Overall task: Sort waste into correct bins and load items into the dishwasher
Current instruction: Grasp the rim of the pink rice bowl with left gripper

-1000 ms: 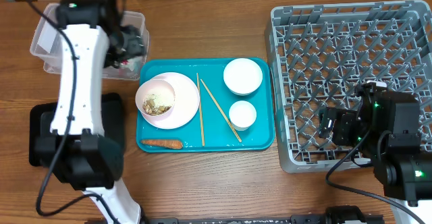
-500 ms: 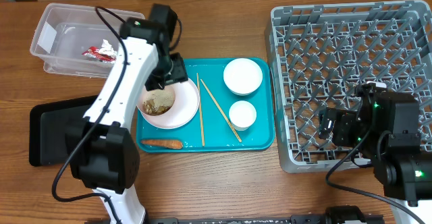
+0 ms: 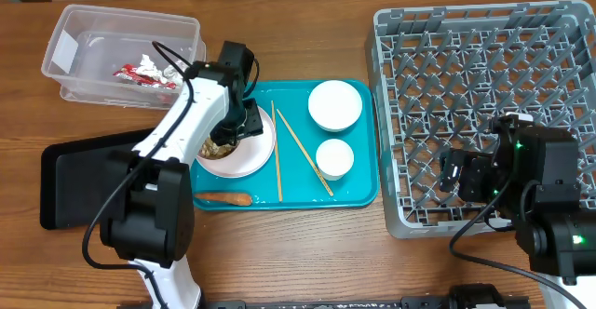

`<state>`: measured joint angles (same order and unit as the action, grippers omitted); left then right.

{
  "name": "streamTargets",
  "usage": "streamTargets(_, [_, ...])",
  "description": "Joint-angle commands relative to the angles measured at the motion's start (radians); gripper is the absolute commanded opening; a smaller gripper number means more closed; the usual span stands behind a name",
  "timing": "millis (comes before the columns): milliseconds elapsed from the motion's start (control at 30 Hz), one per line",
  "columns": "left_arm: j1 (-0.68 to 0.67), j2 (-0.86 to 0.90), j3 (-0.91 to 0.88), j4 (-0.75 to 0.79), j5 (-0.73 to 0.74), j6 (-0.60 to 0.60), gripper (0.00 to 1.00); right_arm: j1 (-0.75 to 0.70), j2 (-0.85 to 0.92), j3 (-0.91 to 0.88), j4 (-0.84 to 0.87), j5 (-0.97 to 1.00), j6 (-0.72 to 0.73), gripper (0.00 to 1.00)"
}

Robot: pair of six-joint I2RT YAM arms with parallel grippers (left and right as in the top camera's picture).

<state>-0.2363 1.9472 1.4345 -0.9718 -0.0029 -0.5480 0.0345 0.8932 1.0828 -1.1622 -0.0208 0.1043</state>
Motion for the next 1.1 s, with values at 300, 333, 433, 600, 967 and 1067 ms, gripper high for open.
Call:
streamTargets(300, [-0.007,0.009,-0.090,0.127,0.004,-0.006,0.36,0.003,0.000,0.032,0.000,0.005,0.001,1.00])
streamTargets(333, [-0.007,0.009,-0.090,0.132,0.004,-0.006,0.34,0.004,0.000,0.032,0.000,0.005,0.001,1.00])
streamTargets(433, [-0.007,0.009,-0.089,0.143,0.004,-0.006,0.28,0.003,0.000,0.032,0.000,0.005,0.001,1.00])
streamTargets(600, [-0.007,0.009,-0.089,0.143,0.003,-0.005,0.04,0.004,0.000,0.032,0.000,0.005,0.001,1.00])
streamTargets(967, [-0.006,-0.006,0.017,-0.027,-0.033,-0.006,0.04,0.003,0.000,0.032,-0.003,0.005,0.001,1.00])
streamTargets(1067, [-0.006,-0.021,0.084,-0.123,-0.069,-0.006,0.04,0.003,0.000,0.032,-0.003,0.005,0.001,1.00])
